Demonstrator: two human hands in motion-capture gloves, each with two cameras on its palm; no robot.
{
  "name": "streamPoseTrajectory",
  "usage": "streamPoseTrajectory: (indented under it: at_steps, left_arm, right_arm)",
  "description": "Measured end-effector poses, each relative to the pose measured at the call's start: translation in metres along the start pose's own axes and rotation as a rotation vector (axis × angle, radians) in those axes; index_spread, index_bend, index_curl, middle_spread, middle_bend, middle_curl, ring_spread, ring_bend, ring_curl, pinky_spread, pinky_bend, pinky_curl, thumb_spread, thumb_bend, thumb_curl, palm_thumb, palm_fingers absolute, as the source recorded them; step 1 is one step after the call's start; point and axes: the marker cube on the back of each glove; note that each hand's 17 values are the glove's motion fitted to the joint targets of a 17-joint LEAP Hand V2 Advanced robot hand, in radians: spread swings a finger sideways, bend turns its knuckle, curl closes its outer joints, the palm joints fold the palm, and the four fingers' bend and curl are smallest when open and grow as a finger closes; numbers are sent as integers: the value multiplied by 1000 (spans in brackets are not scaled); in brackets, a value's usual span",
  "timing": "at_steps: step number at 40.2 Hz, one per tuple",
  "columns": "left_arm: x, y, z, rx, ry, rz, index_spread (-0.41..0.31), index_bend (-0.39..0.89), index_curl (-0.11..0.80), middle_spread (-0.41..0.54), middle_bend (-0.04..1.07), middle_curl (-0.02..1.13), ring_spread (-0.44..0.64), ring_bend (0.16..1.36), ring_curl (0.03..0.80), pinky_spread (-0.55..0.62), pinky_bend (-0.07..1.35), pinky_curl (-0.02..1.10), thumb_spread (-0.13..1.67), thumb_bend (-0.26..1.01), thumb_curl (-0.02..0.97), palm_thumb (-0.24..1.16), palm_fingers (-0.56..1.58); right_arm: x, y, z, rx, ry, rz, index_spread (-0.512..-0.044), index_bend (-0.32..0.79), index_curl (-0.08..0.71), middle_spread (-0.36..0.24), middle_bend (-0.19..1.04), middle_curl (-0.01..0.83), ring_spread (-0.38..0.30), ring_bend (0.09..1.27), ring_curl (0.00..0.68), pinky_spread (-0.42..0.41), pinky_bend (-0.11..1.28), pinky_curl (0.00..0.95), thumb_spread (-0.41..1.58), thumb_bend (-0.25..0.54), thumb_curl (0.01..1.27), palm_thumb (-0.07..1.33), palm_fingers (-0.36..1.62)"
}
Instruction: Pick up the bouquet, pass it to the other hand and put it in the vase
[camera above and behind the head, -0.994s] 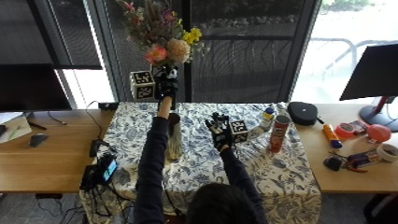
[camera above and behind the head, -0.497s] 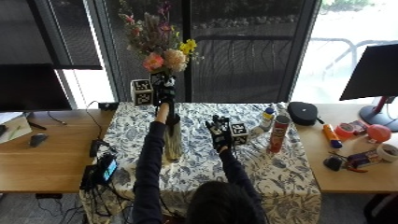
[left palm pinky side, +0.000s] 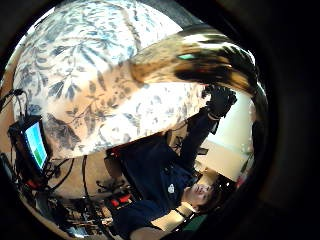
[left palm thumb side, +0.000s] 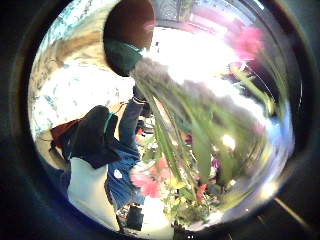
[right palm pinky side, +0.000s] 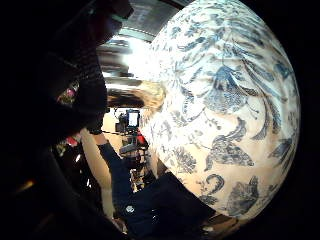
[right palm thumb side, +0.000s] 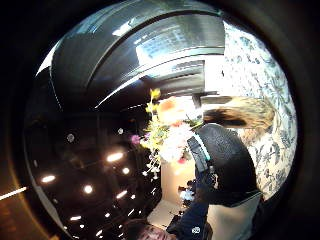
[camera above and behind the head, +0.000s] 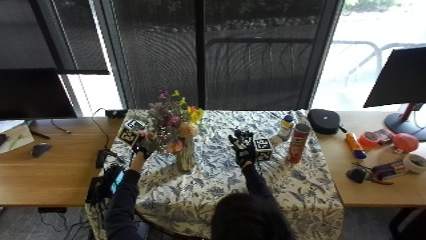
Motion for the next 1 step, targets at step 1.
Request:
streamPoseTrajectory:
  at_steps: [1]
  left_arm:
    - [1,-10,-1,25,-5,-39,104,13,385,334,96,436,386,435,381,415,334,440,896,-10,568,685,-240]
  right_arm:
    - [3,-1,-2,9,4,27,-350,167,304,7,162,266,71,369,319,251,559,367,1110,-18,315,715,200]
